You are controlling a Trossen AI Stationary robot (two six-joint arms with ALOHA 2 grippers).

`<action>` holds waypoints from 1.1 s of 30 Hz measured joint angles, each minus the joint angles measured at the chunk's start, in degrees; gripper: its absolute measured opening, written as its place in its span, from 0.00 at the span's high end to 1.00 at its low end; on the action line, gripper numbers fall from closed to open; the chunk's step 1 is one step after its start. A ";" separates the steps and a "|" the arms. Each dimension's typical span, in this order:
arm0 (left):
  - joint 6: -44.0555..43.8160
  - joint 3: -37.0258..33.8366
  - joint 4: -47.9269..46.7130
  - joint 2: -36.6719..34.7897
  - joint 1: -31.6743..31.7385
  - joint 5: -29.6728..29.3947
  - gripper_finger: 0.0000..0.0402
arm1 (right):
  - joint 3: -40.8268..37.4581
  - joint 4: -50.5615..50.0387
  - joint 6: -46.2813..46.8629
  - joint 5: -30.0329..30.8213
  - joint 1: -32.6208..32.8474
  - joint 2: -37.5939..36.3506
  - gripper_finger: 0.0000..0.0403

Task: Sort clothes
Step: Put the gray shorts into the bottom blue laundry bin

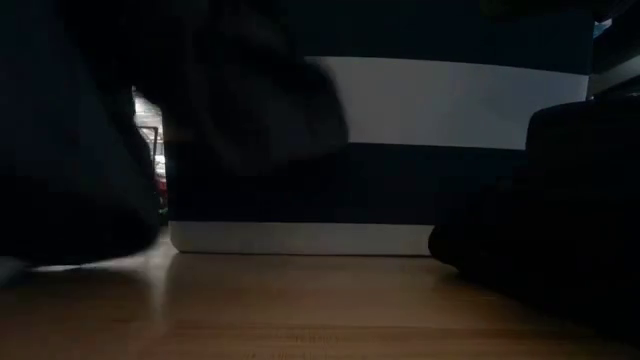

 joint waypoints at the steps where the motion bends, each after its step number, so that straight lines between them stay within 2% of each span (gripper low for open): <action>1: 1.61 0.96 0.05 -0.63 -0.07 -1.16 0.92 | 0.00 0.02 0.02 0.00 0.00 0.00 0.33; 5: 7.94 4.86 0.33 -2.57 -0.02 -6.39 0.92 | 0.00 0.00 0.01 -0.02 0.00 0.00 0.33; 11: 22.02 12.90 2.55 -2.82 0.07 -14.41 0.92 | 0.00 -0.01 0.00 -0.02 0.00 0.00 0.33; 18: 40.70 18.13 11.06 -2.96 2.39 -20.26 0.92 | 0.00 -0.05 0.00 -0.15 0.00 0.00 0.33; 26: 60.06 19.02 28.57 -4.76 7.98 -15.61 0.92 | 0.00 -0.05 0.00 -0.18 0.01 0.00 0.33; 33: 72.01 19.06 41.28 -6.96 13.62 -8.67 0.93 | 0.00 -0.05 0.00 -0.20 0.00 0.00 0.33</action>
